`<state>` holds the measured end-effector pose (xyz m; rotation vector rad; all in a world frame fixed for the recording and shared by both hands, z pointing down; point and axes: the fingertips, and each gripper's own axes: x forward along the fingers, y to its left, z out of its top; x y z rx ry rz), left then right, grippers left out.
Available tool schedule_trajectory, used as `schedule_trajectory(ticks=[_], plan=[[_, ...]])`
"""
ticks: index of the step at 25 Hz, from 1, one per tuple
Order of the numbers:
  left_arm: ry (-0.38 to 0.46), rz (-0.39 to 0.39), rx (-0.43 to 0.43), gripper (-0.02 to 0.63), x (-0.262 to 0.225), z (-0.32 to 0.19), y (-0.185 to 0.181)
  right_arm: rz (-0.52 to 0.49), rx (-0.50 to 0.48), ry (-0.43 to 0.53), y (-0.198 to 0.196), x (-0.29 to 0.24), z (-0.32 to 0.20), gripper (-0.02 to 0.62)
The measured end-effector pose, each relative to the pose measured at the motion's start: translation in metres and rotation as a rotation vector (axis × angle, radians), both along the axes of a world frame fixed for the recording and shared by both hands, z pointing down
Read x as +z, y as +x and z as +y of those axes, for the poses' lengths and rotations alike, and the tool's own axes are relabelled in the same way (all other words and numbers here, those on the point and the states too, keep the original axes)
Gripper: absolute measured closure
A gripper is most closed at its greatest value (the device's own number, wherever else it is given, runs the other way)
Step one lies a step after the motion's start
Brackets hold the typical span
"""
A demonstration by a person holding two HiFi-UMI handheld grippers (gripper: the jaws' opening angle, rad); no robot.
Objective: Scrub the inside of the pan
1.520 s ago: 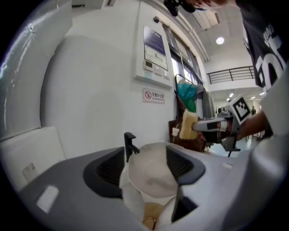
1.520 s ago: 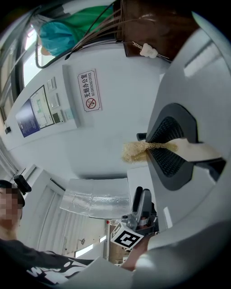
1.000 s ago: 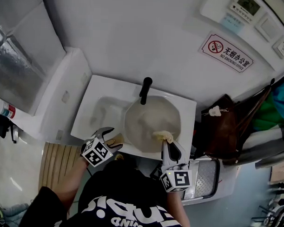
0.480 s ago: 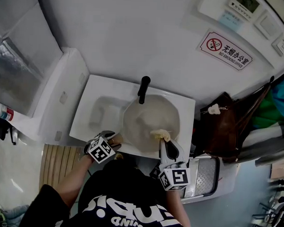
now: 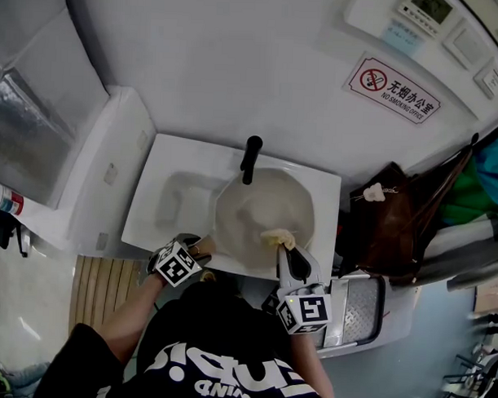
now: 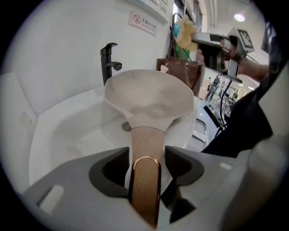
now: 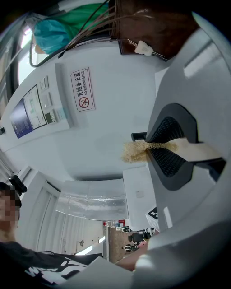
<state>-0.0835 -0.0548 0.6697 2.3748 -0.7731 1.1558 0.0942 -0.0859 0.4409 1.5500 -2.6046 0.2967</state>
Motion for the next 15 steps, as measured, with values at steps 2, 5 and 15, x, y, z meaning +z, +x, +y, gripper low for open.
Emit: schedule_trajectory(ticks=[2, 5, 15], plan=[[-0.007, 0.006, -0.01, 0.402, -0.001, 0.0, 0.0, 0.001, 0.0, -0.001, -0.001, 0.0, 0.0, 0.555], [-0.017, -0.002, -0.014, 0.411, -0.001, -0.001, -0.001, 0.003, -0.004, -0.003, -0.002, 0.001, 0.002, 0.555], [-0.049, -0.029, 0.034, 0.419, -0.016, 0.005, 0.006, 0.014, -0.028, -0.014, -0.005, 0.004, 0.005, 0.555]])
